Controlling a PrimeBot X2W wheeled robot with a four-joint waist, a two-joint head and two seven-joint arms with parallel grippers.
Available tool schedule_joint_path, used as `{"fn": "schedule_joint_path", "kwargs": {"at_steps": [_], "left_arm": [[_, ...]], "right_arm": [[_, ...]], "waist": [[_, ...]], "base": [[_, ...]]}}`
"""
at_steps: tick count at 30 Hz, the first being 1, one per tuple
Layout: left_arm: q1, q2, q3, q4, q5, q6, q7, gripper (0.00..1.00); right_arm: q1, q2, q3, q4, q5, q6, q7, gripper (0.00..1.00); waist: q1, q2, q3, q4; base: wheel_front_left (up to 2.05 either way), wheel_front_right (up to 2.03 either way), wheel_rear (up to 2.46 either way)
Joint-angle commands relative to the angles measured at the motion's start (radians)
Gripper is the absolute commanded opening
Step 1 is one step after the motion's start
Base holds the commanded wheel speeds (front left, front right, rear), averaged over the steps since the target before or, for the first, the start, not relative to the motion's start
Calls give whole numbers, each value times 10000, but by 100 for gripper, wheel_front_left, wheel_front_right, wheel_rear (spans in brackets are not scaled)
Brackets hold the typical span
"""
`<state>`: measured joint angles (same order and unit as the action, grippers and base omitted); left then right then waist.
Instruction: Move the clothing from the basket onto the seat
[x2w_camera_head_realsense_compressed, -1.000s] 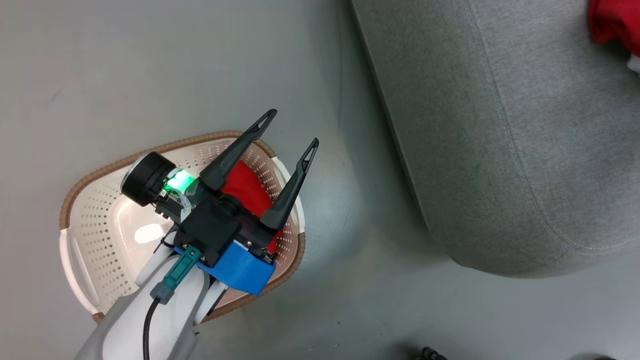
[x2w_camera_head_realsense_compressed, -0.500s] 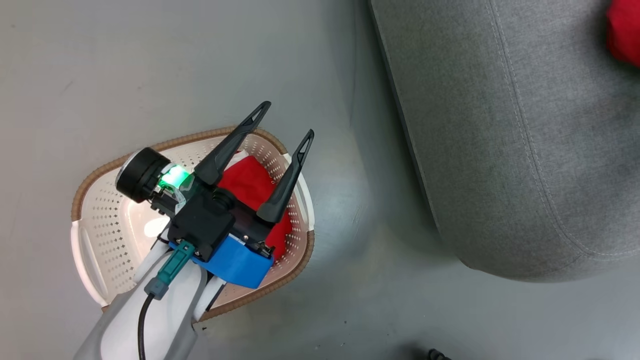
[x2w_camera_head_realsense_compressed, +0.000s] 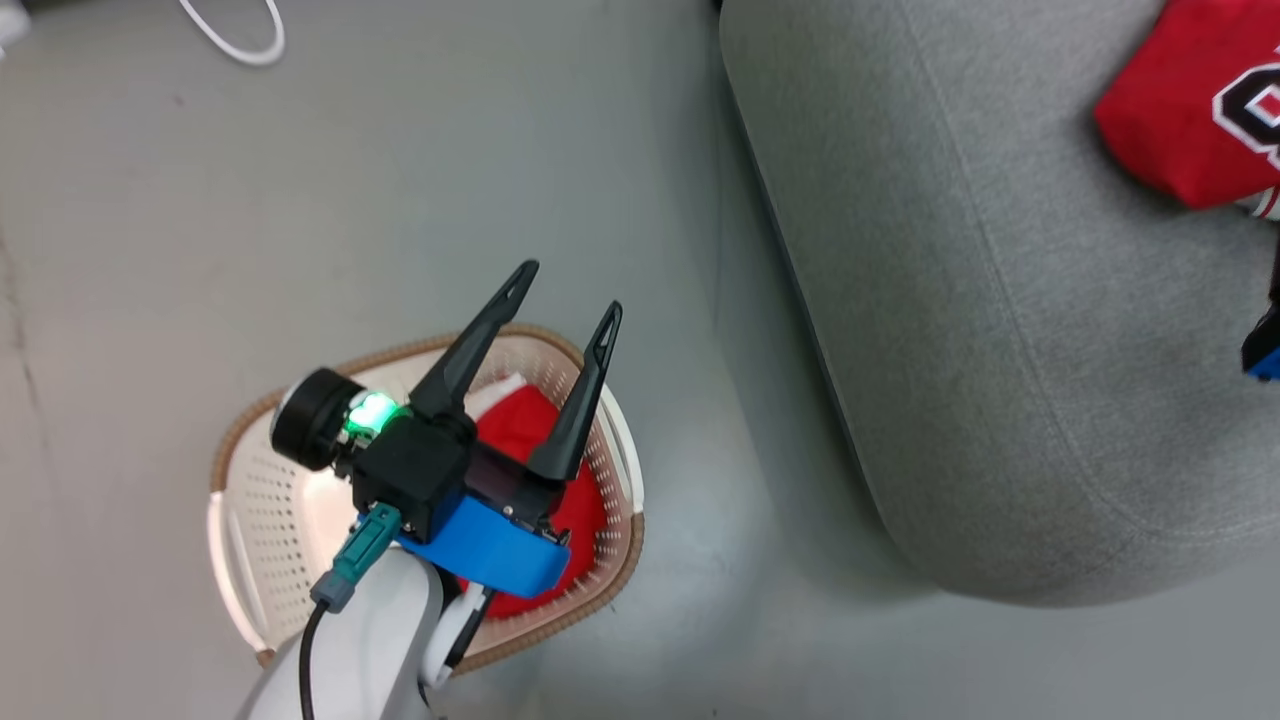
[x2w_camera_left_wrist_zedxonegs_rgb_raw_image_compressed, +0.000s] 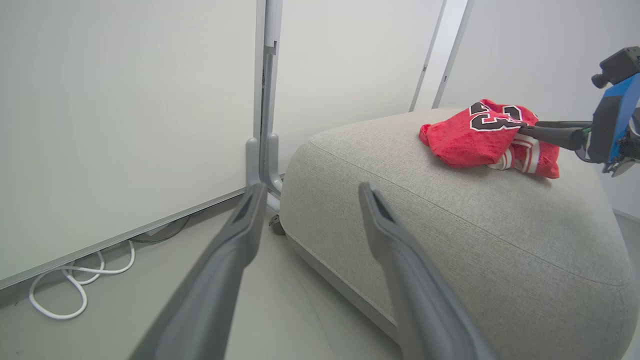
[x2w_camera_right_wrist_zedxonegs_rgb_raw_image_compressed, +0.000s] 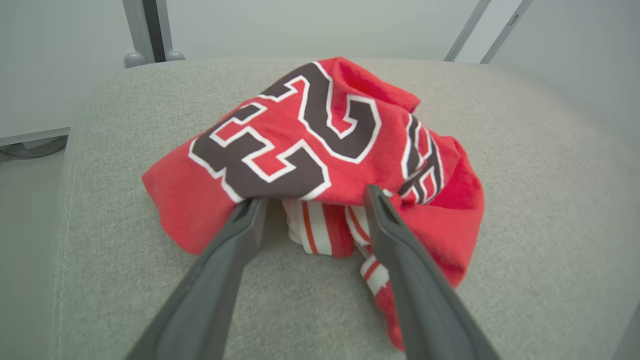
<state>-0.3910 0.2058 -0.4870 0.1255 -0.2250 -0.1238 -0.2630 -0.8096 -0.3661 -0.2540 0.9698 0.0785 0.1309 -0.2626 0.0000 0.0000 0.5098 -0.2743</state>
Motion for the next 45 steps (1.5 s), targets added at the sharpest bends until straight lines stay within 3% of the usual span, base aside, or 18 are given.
{"fn": "schedule_joint_path", "kwargs": {"at_steps": [1,10,20,33,45], "left_arm": [[119,-82,108,56,-48,-21,-27,100],[1501,-795,1067,734,-325,-72,-27,100],[2754,-1223,2264,1160,-393,-82,-27,100],[3593,-1235,3681,1534,-343,-64,-26,100],[3894,-1298,4371,1650,-273,-65,-27,100]], "right_arm": [[181,4,59,-17,-163,-1,-30,100],[1688,591,1020,-911,-319,-1,-29,100],[3828,790,1536,-2911,39,-1,-29,100],[6601,2223,1700,-6584,-387,-1,857,100],[7621,2903,2247,-7993,-329,-1,1537,100]], "waist": [[0,0,-656,174],[0,0,-2749,554],[0,0,-4357,1146],[0,0,-5157,1971],[0,0,-5289,2450]], "base": [[0,0,0],[0,0,0],[0,0,0],[0,0,0],[0,0,0]]}}
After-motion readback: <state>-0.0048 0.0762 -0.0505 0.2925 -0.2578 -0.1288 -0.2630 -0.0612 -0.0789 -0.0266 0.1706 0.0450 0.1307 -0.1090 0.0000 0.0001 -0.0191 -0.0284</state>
